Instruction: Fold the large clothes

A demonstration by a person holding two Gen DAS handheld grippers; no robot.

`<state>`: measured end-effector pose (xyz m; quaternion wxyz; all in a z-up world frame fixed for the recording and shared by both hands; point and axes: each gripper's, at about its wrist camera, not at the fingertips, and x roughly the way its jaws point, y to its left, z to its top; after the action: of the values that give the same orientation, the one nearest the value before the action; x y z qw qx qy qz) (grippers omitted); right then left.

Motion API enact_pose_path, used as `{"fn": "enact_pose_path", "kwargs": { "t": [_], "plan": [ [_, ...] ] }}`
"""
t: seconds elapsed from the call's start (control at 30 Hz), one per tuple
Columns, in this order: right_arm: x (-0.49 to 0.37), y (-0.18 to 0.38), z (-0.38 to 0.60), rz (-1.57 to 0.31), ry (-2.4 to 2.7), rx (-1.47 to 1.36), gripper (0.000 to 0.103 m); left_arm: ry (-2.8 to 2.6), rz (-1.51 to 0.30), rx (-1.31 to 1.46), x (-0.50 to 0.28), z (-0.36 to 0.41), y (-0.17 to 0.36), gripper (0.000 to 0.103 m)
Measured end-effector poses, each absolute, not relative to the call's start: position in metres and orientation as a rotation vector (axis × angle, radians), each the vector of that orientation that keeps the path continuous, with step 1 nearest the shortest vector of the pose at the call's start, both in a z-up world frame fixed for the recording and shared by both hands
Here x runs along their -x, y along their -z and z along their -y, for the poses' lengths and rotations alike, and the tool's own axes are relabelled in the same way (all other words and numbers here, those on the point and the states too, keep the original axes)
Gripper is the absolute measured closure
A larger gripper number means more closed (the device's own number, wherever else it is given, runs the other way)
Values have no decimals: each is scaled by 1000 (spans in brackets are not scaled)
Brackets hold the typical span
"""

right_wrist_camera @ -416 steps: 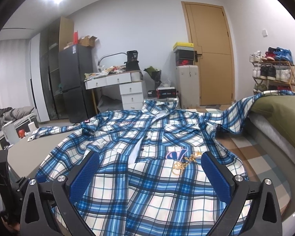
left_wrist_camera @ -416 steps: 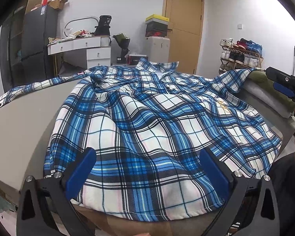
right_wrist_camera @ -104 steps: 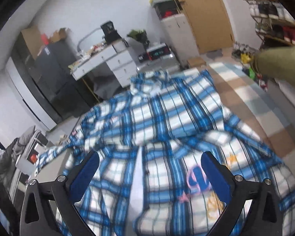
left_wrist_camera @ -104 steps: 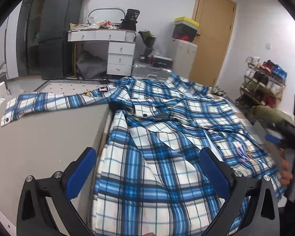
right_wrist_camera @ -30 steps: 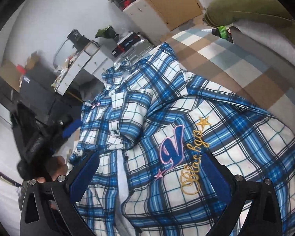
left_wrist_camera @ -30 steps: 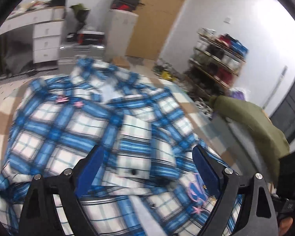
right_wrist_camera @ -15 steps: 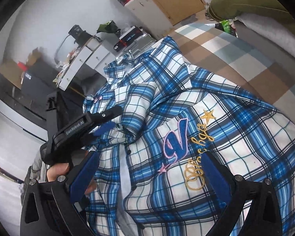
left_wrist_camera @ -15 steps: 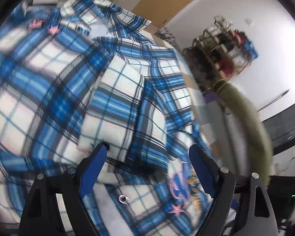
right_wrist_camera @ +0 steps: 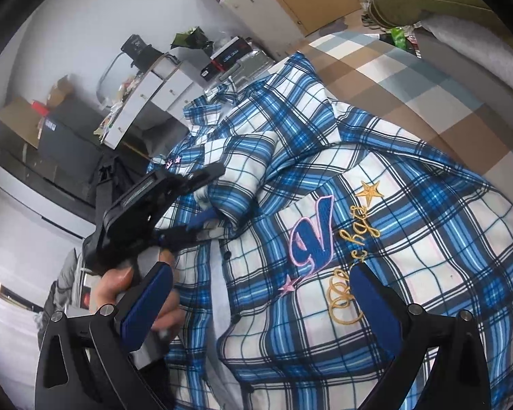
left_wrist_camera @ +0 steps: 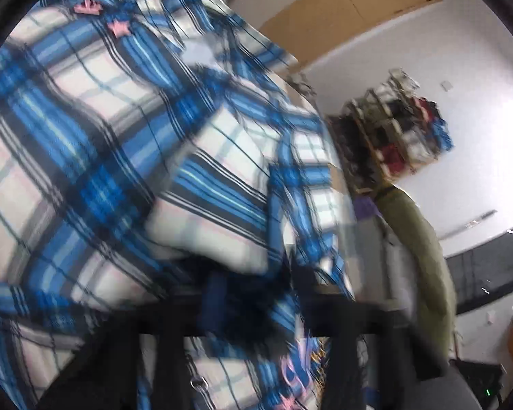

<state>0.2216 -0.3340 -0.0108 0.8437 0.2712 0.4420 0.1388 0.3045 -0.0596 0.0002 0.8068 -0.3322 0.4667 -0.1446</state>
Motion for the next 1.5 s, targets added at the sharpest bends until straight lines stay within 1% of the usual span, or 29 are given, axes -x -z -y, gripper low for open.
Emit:
{"fn": "enact_pose_path", "kwargs": {
  "t": [0.07, 0.2, 0.27, 0.33, 0.37, 0.4, 0.43, 0.5, 0.57, 0.67, 0.77, 0.9, 1.03, 1.1, 1.13, 1.17, 1.23, 1.27, 1.3, 1.4, 1.5],
  "plan": [
    [-222, 12, 333, -938, -293, -569, 0, 235, -926, 681, -306, 57, -11, 99],
    [-223, 13, 335, -944, -293, -583, 0, 250, -756, 485, -303, 85, -65, 99],
    [-223, 11, 338, -932, -299, -590, 0, 394, -761, 396, -305, 119, -81, 98],
    [-222, 9, 344, -914, -275, -599, 0, 558, -842, 279, -305, 161, -86, 78],
    [-222, 9, 348, -909, -256, -601, 0, 597, -880, 237, -303, 176, -86, 70],
    [-221, 8, 351, -903, -233, -595, 0, 630, -905, 221, -301, 185, -84, 51],
    [-221, 7, 354, -895, -214, -583, 0, 651, -893, 242, -297, 185, -83, 39],
    [-219, 5, 356, -886, -155, -528, 0, 641, -843, 296, -289, 172, -79, 31],
    [-220, 7, 355, -903, -130, -503, 0, 581, -852, 298, -296, 163, -71, 30],
    [-223, 11, 353, -936, -159, -515, 0, 442, -920, 283, -319, 148, -53, 30],
    [-223, 10, 351, -933, -157, -501, 0, 374, -1028, 240, -342, 144, -33, 31],
    [-224, 13, 356, -938, -143, -517, 0, 383, -1007, 141, -348, 161, -32, 31],
    [-226, 15, 361, -946, -130, -532, 0, 513, -1101, 130, -347, 186, -18, 31],
    [-226, 16, 363, -949, -129, -541, 0, 513, -1096, 27, -338, 201, -15, 31],
    [-226, 15, 363, -949, -130, -545, 0, 478, -1103, -34, -335, 207, -12, 32],
    [-226, 15, 363, -950, -133, -547, 0, 459, -1108, -49, -337, 209, -6, 37],
    [-226, 16, 362, -954, -136, -543, 0, 423, -1104, -17, -338, 205, 1, 82],
    [-227, 16, 361, -958, -140, -539, 0, 422, -1089, 8, -338, 202, 0, 93],
    [-227, 16, 359, -963, -143, -536, 0, 432, -1076, 40, -338, 198, -2, 100],
    [-227, 18, 359, -972, -146, -535, 0, 470, -1019, 133, -332, 182, -19, 101],
    [-226, 17, 359, -971, -148, -540, 0, 486, -919, 218, -330, 167, -51, 102]
  ]
}}
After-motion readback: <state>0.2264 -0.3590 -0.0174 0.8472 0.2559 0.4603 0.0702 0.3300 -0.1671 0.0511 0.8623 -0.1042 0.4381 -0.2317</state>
